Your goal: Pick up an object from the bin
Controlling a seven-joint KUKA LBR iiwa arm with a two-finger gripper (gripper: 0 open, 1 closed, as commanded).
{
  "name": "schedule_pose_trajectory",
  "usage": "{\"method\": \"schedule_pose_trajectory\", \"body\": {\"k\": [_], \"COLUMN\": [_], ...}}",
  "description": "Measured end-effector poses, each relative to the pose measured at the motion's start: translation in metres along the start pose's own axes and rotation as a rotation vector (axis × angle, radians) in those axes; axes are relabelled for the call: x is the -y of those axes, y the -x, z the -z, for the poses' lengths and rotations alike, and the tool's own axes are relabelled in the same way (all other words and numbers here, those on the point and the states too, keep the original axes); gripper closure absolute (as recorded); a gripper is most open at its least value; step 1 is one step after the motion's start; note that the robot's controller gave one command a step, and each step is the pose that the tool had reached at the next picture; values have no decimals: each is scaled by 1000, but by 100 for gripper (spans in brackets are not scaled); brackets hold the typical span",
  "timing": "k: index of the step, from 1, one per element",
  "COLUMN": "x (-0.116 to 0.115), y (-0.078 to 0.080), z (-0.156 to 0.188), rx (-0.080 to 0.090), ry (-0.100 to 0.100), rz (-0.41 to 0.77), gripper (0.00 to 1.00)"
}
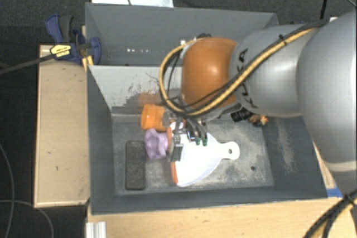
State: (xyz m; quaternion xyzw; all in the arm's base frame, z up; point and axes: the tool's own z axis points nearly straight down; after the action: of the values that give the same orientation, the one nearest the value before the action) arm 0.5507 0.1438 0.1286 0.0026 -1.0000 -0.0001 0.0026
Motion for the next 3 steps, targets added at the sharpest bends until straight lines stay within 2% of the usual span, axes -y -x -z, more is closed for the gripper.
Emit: {"method": "schedule_pose_trajectory", "body": {"k": [1,2,3], "x": [1,8,8], "y": [2,-9,-10], "z": [5,-39,-46], "rx": [7,13,6], "ry": [1,3,1], "rz": [-3,-14,-37], "gripper": [0,0,100]}}
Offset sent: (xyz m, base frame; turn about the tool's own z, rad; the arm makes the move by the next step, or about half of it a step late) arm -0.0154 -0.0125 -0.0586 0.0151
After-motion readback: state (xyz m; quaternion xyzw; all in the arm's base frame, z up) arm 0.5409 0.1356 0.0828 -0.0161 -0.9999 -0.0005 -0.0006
